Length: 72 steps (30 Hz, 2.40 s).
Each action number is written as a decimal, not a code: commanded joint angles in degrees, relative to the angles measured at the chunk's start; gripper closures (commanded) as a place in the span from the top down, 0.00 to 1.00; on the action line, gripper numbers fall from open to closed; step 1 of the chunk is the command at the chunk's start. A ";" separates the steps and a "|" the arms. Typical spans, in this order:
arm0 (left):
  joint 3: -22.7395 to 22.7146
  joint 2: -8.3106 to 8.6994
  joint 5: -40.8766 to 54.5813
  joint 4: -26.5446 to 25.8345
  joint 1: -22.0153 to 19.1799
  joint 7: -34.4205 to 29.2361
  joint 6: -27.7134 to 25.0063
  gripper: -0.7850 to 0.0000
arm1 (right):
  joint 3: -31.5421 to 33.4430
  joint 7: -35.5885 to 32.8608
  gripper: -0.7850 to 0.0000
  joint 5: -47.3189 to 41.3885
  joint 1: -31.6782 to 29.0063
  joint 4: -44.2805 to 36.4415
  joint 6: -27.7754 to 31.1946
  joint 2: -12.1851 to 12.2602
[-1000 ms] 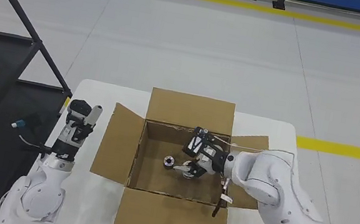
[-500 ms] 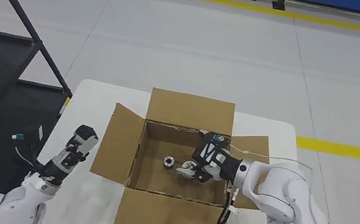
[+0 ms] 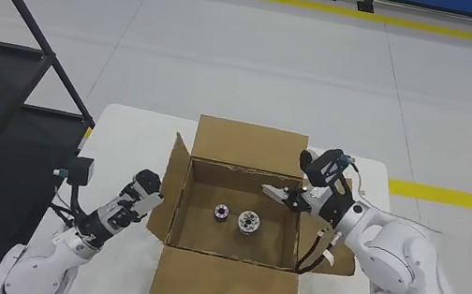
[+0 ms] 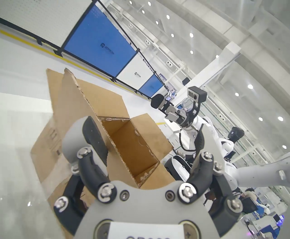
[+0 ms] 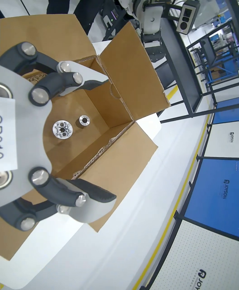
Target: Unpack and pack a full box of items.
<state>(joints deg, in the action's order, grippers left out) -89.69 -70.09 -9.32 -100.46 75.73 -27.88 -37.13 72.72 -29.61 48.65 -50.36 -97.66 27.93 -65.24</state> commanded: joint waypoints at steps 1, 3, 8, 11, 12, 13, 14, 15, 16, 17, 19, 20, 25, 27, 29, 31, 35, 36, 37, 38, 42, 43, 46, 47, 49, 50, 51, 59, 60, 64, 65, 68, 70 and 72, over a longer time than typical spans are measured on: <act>2.33 -0.06 -0.13 0.78 -1.79 -1.05 0.58 1.00 | 1.00 -2.40 1.00 0.28 -0.41 -0.79 0.30 0.30; 4.37 -0.14 -1.36 1.80 -3.65 -1.89 1.76 1.00 | 1.00 -2.40 1.00 0.28 -0.41 -0.79 0.30 0.30; 10.21 -0.81 -9.23 3.85 -7.73 0.49 10.00 1.00 | 1.00 -2.40 1.00 0.28 -0.41 -0.79 0.30 0.30; 13.08 -1.10 -10.93 4.85 -9.72 -0.14 13.26 1.00 | 1.47 -1.54 1.00 -0.32 -0.93 -0.65 -0.11 0.33; 13.83 -1.17 -11.34 5.05 -10.31 -0.47 13.78 1.00 | 2.35 -1.03 1.00 -1.51 -1.11 -0.23 -0.24 0.41; 14.40 -1.22 -11.60 5.25 -10.76 -0.60 14.15 1.00 | 3.45 -0.80 1.00 -3.34 -1.20 0.29 -0.22 0.51; 14.92 -1.25 -11.86 5.34 -11.16 -0.94 14.29 1.00 | 4.54 -1.10 1.00 -5.67 -1.30 0.87 0.28 0.64; 15.31 -1.25 -12.14 5.38 -11.49 -1.30 14.28 1.00 | 5.65 -2.06 1.00 -7.83 -1.29 1.41 0.98 0.81; 15.56 -1.25 -12.36 5.49 -11.72 -1.61 14.45 1.00 | 6.89 -2.96 1.00 -9.71 -1.20 1.89 1.46 1.01; 15.78 -1.24 -12.49 5.49 -11.93 -1.91 14.75 1.00 | 7.99 -3.72 1.00 -11.82 -1.28 2.35 1.67 1.18; 16.07 -1.22 -12.61 5.39 -12.17 -2.14 15.21 1.00 | 9.78 -6.75 1.00 -16.23 -1.31 3.21 2.35 1.56; 16.16 -1.21 -12.60 5.38 -12.20 -2.30 15.51 1.00 | 10.80 -8.47 1.00 -18.40 -1.21 3.88 1.82 1.76; 16.25 -0.96 -12.75 4.94 -12.39 -4.90 17.47 1.00 | 13.42 -13.01 1.00 -20.23 -0.20 4.65 -2.36 2.33; 16.34 -0.89 -12.76 4.78 -12.30 -5.43 17.85 1.00 | 13.42 -13.01 1.00 -20.23 -0.20 4.65 -2.36 2.33; 16.64 -0.83 -13.04 4.81 -12.43 -6.11 18.28 1.00 | 13.42 -13.01 1.00 -20.23 -0.20 4.65 -2.36 2.33; 17.12 -0.83 -13.46 4.97 -12.69 -6.37 18.76 1.00 | 13.41 -12.83 1.00 -20.18 -0.36 4.69 -2.53 2.34; 18.07 -0.83 -14.14 5.43 -13.25 -6.76 19.10 1.00 | 14.90 -14.51 1.00 -23.82 -0.57 6.91 -3.81 2.70; 18.23 -0.83 -14.20 5.56 -13.36 -6.65 19.17 1.00 | 15.65 -16.03 1.00 -25.47 -0.30 7.86 -3.66 2.89; 18.37 -0.83 -14.19 5.73 -13.44 -6.61 19.26 1.00 | 16.44 -17.85 1.00 -27.05 -0.09 9.08 -4.02 3.11; 18.48 -0.83 -14.17 5.87 -13.53 -6.56 19.31 1.00 | 17.10 -20.41 1.00 -28.24 0.23 10.13 -4.58 3.36; 18.78 -0.82 -13.97 6.41 -13.87 -6.34 19.44 1.00 | 19.47 -26.74 1.00 -32.86 0.73 12.93 -6.17 4.15; 18.86 -0.81 -13.98 6.66 -14.06 -6.22 19.49 1.00 | 20.17 -30.12 1.00 -34.72 0.83 14.01 -6.64 4.49; 18.99 -0.81 -14.27 7.58 -14.62 -5.78 19.84 1.00 | 21.76 -34.49 1.00 -37.26 1.50 16.20 -9.52 5.15; 19.10 -0.81 -14.44 7.79 -14.82 -5.68 19.86 1.00 | 21.64 -36.39 1.00 -37.71 1.63 16.60 -10.54 5.32; 19.32 -0.81 -14.41 8.11 -15.06 -5.71 19.82 1.00 | 20.84 -40.58 1.00 -37.94 1.87 17.08 -11.06 5.67; 19.41 -0.80 -14.43 8.23 -15.17 -5.79 19.77 1.00 | 20.36 -42.48 1.00 -37.79 2.09 17.31 -11.03 5.83; 19.47 -0.80 -14.47 8.40 -15.26 -5.74 19.74 1.00 | 19.80 -43.66 1.00 -37.83 2.26 17.61 -10.88 5.94; 20.08 -0.76 -14.47 9.20 -15.51 -5.35 19.72 1.00 | 15.36 -46.66 1.00 -40.51 3.42 18.60 -8.28 6.23; 20.09 -0.74 -14.59 9.18 -15.51 -5.26 19.81 1.00 | 15.30 -47.00 1.00 -41.73 3.46 18.53 -7.63 6.30; 20.12 -0.66 -15.20 9.00 -15.34 -4.97 20.13 1.00 | 14.95 -48.60 1.00 -46.82 3.80 18.02 -6.09 6.55; 20.11 -0.63 -15.39 8.98 -15.28 -4.89 20.19 1.00 | 14.80 -48.98 1.00 -48.35 3.93 17.91 -5.86 6.59; 20.21 -0.60 -15.64 8.93 -15.10 -4.56 20.25 1.00 | 14.21 -50.25 1.00 -52.44 4.35 17.68 -5.12 6.68; 20.31 -0.58 -15.70 8.94 -14.97 -4.29 20.26 1.00 | 12.94 -51.39 1.00 -55.17 5.02 17.73 -5.27 6.66; 20.47 -0.58 -15.61 8.79 -14.80 -4.07 20.31 1.00 | 11.18 -52.30 1.00 -57.14 6.29 18.72 -6.67 6.54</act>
<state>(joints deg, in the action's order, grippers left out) -69.31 -70.67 -25.02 -91.57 60.82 -32.08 -16.86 84.97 -81.45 -7.41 -44.90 -79.59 22.21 -58.62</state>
